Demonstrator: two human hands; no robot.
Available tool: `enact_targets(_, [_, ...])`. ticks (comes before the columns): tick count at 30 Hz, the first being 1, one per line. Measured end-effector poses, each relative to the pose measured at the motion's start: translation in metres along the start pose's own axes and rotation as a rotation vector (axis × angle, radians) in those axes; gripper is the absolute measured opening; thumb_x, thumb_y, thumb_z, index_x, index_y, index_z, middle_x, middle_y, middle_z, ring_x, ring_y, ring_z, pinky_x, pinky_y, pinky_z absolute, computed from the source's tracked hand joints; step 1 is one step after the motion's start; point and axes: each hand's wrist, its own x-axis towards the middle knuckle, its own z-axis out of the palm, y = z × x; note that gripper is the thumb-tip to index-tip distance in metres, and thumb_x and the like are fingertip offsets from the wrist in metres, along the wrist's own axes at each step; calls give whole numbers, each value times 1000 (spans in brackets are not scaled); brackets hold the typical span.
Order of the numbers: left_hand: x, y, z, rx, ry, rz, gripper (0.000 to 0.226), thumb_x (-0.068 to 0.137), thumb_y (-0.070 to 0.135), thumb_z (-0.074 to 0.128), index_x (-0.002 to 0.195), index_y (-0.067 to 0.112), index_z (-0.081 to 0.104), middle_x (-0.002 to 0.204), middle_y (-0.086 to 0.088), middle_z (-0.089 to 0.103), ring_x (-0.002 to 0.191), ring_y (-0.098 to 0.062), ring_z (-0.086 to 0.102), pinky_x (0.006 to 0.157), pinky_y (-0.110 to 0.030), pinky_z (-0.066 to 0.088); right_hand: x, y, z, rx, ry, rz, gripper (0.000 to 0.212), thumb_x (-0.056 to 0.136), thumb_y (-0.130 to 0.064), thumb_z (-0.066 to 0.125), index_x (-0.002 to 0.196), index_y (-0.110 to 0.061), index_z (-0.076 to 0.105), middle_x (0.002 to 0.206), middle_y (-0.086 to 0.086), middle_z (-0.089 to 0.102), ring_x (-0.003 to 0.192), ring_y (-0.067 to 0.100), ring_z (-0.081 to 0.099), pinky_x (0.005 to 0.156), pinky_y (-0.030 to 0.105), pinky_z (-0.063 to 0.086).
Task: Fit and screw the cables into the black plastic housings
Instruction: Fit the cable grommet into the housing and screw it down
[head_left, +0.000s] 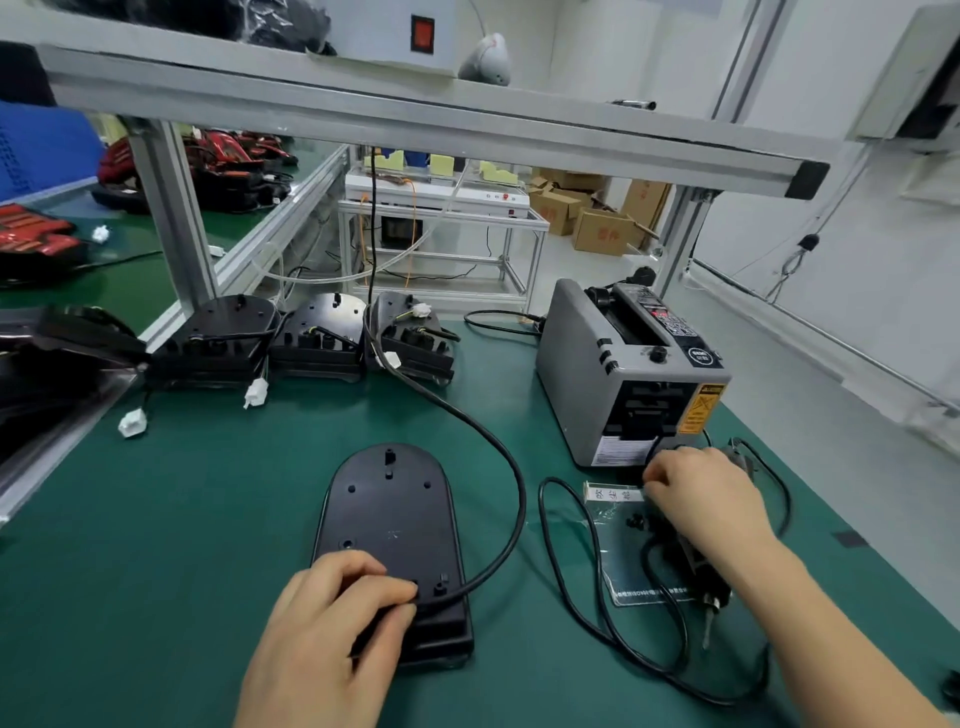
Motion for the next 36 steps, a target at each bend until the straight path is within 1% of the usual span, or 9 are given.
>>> enact_targets(6, [1, 0, 0, 6, 6, 13, 26, 73, 44, 49, 71, 31, 72, 93, 22, 51, 82, 0, 45, 57, -10, 38, 15, -6, 21, -125, 21, -29, 24, 94, -30, 45, 103, -23, 66, 100, -2, 64, 100, 20, 53, 72, 30, 47])
enact_targets(12, [0, 0, 0, 14, 11, 19, 26, 73, 44, 49, 71, 31, 72, 92, 22, 51, 82, 0, 46, 57, -11, 39, 17, -7, 23, -194, 62, -47, 23, 97, -27, 40, 97, -19, 62, 96, -2, 63, 94, 18, 55, 60, 29, 37])
enact_targets(20, [-1, 1, 0, 31, 10, 19, 24, 74, 44, 49, 71, 33, 70, 91, 22, 52, 82, 0, 45, 57, -13, 41, 12, -7, 23, -149, 45, -63, 22, 96, -26, 41, 109, -18, 56, 102, 0, 61, 96, 19, 59, 65, 30, 46])
enact_targets(26, [-1, 0, 0, 17, 5, 21, 18, 74, 43, 50, 73, 37, 67, 91, 24, 51, 82, 1, 45, 58, -13, 39, 12, -9, 18, -274, 28, -38, 21, 93, -14, 40, 104, -19, 57, 96, -3, 62, 87, 17, 62, 59, 27, 34])
enact_targets(28, [-1, -1, 0, 9, 0, 18, 14, 74, 44, 51, 74, 39, 64, 90, 25, 51, 82, 2, 45, 57, -13, 39, 10, -7, 16, -277, 40, -33, 23, 94, -17, 39, 105, -21, 59, 96, -4, 62, 88, 16, 60, 60, 26, 35])
enact_targets(30, [-1, -2, 1, 8, -3, 19, 15, 74, 44, 51, 74, 38, 65, 90, 25, 51, 82, 2, 45, 57, -13, 39, 5, -6, 12, -193, 76, -27, 25, 95, -22, 40, 106, -23, 62, 99, -4, 62, 93, 16, 59, 69, 27, 42])
enact_targets(32, [-1, -2, 1, 6, -7, 16, 16, 74, 44, 51, 74, 38, 66, 91, 25, 51, 83, 2, 45, 57, -13, 39, -4, -10, 3, 47, 111, -7, 22, 94, -22, 46, 101, -24, 66, 97, -5, 65, 92, 17, 60, 70, 29, 43])
enact_targets(34, [0, -1, 0, -2, -13, 5, 15, 73, 45, 50, 74, 39, 64, 91, 25, 51, 83, 2, 45, 57, -13, 39, -18, -22, -9, 414, 64, 12, 16, 91, -20, 54, 87, -26, 68, 86, -9, 69, 79, 12, 61, 64, 27, 42])
enact_targets(36, [1, 0, -1, -8, -25, -8, 15, 73, 46, 50, 78, 39, 63, 91, 25, 51, 83, 2, 45, 57, -14, 40, -35, -40, -23, 868, -72, 55, 17, 89, -13, 59, 79, -22, 69, 74, -6, 70, 66, 8, 63, 60, 23, 48])
